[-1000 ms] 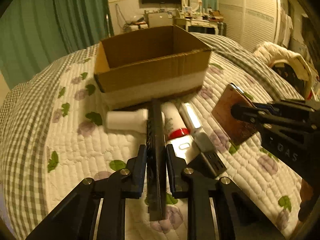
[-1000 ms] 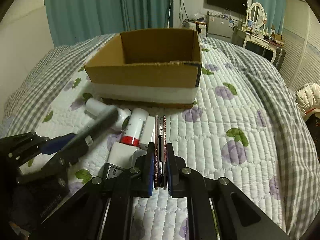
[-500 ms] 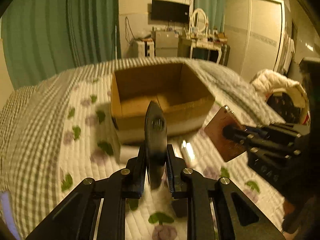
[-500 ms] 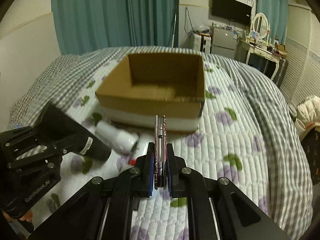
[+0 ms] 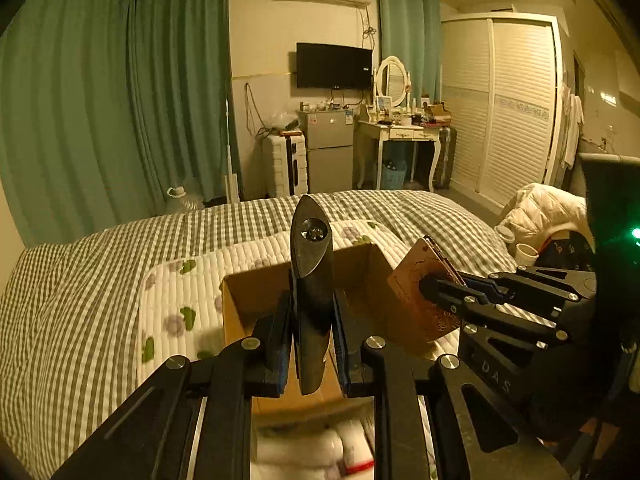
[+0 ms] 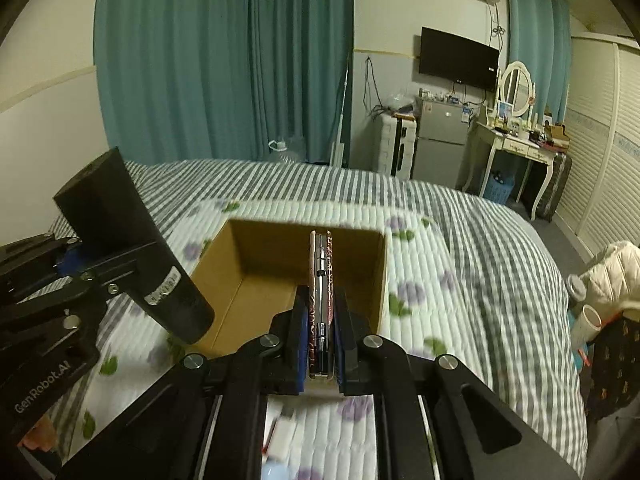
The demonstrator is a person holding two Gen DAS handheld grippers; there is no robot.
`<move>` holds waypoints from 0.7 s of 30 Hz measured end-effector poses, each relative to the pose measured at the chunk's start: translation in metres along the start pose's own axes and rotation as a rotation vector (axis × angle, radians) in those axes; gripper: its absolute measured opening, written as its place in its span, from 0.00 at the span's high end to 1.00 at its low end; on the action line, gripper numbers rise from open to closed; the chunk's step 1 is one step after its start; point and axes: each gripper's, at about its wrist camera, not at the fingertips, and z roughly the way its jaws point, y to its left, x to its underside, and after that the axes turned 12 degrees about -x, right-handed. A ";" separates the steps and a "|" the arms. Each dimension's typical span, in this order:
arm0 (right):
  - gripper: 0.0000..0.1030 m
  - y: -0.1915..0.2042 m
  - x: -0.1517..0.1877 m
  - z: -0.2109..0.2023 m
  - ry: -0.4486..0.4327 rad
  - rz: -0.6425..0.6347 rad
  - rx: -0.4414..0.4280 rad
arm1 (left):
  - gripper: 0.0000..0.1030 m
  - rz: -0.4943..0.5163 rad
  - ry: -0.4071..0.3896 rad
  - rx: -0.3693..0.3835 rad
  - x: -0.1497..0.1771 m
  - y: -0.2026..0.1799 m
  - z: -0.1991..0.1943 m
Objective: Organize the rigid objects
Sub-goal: 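Carry the remote and circuit board into the box and open both tools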
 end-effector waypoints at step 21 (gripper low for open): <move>0.91 -0.048 0.007 0.118 0.094 0.050 -0.047 | 0.80 0.015 0.216 -0.065 0.034 -0.009 0.126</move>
